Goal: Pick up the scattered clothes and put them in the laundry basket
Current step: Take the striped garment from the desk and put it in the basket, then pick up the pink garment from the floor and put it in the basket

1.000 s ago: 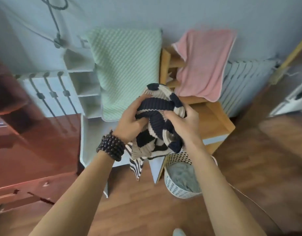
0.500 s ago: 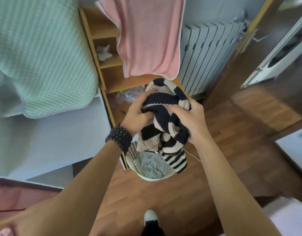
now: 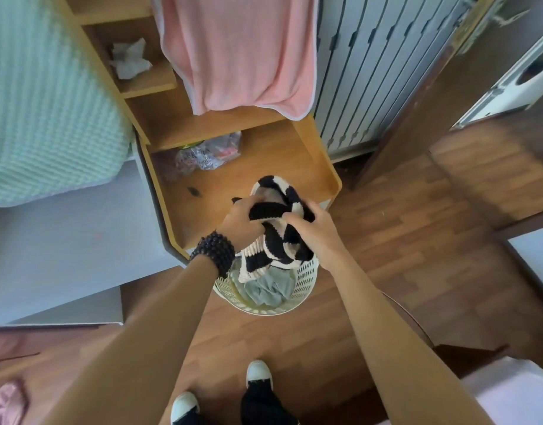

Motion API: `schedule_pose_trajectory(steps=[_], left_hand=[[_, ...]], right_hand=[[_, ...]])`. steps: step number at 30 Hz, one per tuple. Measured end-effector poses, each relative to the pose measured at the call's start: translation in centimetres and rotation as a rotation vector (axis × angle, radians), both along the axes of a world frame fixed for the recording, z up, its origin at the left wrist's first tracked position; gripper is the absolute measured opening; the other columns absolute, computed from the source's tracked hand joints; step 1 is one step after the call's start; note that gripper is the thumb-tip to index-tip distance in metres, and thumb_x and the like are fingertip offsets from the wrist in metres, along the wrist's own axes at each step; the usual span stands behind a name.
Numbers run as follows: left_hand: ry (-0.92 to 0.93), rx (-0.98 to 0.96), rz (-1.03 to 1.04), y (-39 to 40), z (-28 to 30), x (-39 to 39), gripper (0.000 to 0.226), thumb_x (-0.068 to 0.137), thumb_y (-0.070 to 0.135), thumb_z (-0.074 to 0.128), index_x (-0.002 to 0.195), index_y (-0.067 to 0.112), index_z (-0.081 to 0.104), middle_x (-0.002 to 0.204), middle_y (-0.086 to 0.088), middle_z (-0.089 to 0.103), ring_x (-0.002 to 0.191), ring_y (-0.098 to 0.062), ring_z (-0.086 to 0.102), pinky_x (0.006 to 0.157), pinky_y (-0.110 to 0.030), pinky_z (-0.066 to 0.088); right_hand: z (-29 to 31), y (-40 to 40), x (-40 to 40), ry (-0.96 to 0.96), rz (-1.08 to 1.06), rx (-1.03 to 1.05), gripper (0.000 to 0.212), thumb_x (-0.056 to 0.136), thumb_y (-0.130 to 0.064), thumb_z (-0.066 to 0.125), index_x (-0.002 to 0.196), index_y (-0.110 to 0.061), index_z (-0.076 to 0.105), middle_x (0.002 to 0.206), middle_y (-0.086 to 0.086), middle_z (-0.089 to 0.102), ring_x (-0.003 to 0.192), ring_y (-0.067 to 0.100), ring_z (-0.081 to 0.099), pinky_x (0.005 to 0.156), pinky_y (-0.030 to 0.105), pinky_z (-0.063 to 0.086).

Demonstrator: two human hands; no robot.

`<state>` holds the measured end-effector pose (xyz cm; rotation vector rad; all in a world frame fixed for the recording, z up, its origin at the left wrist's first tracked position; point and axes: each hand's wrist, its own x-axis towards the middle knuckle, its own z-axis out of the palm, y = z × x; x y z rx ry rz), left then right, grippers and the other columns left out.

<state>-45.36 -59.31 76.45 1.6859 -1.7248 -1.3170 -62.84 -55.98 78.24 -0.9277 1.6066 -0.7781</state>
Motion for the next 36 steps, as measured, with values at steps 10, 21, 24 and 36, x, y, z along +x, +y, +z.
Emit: schedule_pose_trajectory(steps=[10, 21, 24, 36], left_hand=[[-0.069, 0.072, 0.087, 1.3, -2.8, 2.2, 0.061, 0.09, 0.005, 0.055, 0.146, 0.025, 0.042, 0.153, -0.005, 0.041, 0.137, -0.024, 0.044, 0.097, -0.026, 0.038], [-0.03, -0.075, 0.225, 4.2, 2.4, 10.2, 0.066, 0.086, 0.008, 0.059, 0.146, 0.031, 0.043, 0.15, 0.001, 0.048, 0.109, -0.009, 0.055, 0.08, -0.017, 0.045], [0.005, -0.179, 0.313, 6.2, 5.9, 15.7, 0.062, 0.087, 0.008, 0.061, 0.143, 0.032, 0.047, 0.145, 0.0, 0.054, 0.124, -0.013, 0.055, 0.101, -0.028, 0.048], [-0.015, -0.445, 0.73, 27.4, 17.4, 44.4, 0.059, 0.083, 0.003, 0.063, 0.138, 0.022, 0.054, 0.135, 0.0, 0.063, 0.127, -0.013, 0.057, 0.11, -0.041, 0.045]], right_hand=[[-3.5, 0.6, 0.4, -0.014, 0.008, 0.064, 0.056, 0.099, -0.028, 0.056, 0.153, -0.034, 0.046, 0.162, 0.002, 0.045, 0.141, 0.018, 0.05, 0.111, 0.054, 0.05], [2.2, 1.5, 8.7, 0.046, 0.274, -0.209, 0.055, 0.096, -0.036, 0.065, 0.149, -0.04, 0.051, 0.156, -0.015, 0.051, 0.14, 0.009, 0.051, 0.11, 0.033, 0.043], [5.2, 1.7, 14.0, 0.03, 0.371, -0.311, 0.055, 0.097, -0.032, 0.066, 0.15, -0.038, 0.052, 0.155, -0.018, 0.052, 0.14, 0.005, 0.051, 0.108, 0.023, 0.041], [15.5, 14.5, 46.1, -0.183, 0.808, -0.593, 0.038, 0.086, -0.024, 0.071, 0.119, -0.041, 0.065, 0.121, -0.016, 0.07, 0.115, 0.005, 0.068, 0.103, 0.028, 0.053]])
